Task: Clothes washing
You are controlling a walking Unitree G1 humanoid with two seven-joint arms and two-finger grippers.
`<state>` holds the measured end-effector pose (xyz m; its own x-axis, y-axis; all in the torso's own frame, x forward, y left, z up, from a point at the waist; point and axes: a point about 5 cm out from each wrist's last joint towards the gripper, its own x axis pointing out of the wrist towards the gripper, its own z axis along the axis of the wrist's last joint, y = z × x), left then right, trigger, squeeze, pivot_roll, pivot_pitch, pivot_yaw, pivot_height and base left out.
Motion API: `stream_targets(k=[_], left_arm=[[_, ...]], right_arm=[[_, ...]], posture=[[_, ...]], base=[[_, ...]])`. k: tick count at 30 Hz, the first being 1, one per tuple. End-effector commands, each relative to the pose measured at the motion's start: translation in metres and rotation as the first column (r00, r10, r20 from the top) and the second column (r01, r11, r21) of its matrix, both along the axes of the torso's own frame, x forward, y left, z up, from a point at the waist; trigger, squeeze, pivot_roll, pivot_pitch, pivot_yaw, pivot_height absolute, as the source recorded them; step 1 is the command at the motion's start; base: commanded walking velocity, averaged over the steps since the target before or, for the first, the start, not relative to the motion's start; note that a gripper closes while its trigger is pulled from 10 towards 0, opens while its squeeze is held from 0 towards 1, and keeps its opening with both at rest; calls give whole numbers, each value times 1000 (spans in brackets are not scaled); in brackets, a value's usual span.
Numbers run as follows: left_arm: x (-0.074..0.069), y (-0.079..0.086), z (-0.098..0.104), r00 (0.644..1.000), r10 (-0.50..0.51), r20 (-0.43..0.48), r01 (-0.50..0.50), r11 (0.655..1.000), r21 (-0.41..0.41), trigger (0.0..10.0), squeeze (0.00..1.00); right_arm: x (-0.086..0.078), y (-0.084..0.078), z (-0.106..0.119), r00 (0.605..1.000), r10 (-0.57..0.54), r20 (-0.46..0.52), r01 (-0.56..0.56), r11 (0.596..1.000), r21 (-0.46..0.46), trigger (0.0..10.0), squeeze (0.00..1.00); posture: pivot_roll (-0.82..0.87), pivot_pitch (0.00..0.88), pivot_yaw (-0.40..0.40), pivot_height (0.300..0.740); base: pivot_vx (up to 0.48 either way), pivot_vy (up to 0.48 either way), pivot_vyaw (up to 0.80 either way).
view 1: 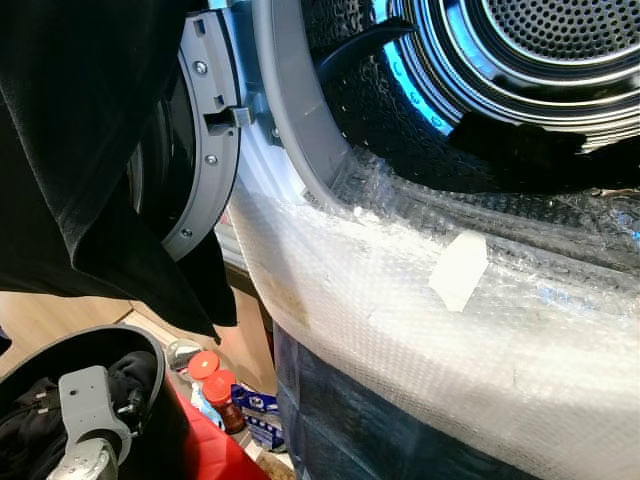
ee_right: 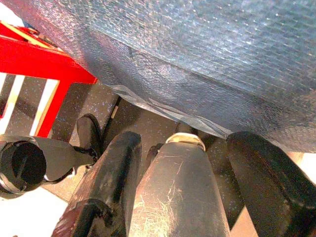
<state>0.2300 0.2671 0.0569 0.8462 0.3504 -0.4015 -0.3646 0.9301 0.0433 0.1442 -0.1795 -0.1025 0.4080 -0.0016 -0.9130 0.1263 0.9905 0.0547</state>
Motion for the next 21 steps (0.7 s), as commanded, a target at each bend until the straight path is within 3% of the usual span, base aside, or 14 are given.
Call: stream_targets(k=[1, 10, 21], left_arm=[[0, 4, 2, 1000, -14, -6, 14, 999, 42, 0, 0], [-5, 2, 0, 1000, 10, -6, -10, 999, 30, 0, 0], [-6, -3, 8, 998, -52, 33, 50, 998, 50, 0, 0]], right_arm=[[2, 3, 0, 1000, 12, -1, -12, 1000, 6, 10000, 0], [7, 1, 2, 1000, 16, 8, -16, 1000, -2, 10000, 0], [9, 4, 3, 1000, 17, 12, -17, 1000, 6, 10000, 0]], posture=[[45, 13, 64, 740], [51, 37, 59, 740], [57, 47, 60, 740]], base=[[0, 0, 0], [0, 0, 0], [0, 0, 0]])
